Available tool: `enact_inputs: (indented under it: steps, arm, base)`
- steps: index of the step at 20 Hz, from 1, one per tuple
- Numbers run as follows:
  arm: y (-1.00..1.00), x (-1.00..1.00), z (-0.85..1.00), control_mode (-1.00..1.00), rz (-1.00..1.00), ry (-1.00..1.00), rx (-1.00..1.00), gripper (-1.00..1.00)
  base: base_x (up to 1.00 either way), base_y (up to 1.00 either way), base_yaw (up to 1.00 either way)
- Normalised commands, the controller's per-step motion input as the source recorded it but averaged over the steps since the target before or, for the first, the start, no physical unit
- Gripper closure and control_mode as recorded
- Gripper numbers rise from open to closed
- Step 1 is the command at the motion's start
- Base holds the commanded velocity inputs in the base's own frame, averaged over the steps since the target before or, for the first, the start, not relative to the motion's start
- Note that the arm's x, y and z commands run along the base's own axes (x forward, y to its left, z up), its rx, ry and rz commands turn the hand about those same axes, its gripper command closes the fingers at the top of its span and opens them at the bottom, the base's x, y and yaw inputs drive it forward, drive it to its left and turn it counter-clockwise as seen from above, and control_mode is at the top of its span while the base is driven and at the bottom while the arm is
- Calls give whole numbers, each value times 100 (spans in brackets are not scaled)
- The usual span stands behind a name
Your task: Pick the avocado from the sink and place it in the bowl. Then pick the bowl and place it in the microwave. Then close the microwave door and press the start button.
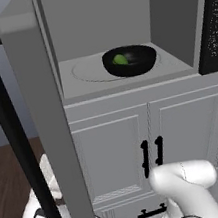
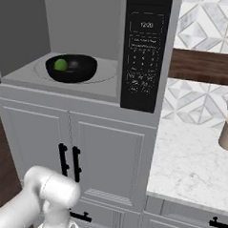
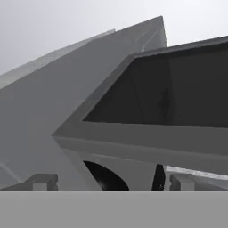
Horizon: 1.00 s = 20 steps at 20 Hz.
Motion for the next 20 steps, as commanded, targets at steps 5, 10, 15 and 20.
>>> enact_inputs:
  steps: [5, 10, 15, 20]
  arm:
    - [47, -6, 8, -100, -25, 0, 0, -100]
    - [13, -22, 23, -100, -30, 0, 0, -100]
    - [-42, -65, 24, -100, -25, -4, 7, -100]
    - [-69, -66, 47, -100, -26, -1, 6, -100]
  base:
    - [0, 0, 0]
    - [0, 0, 0]
    - [0, 0, 0]
    - [0, 0, 0]
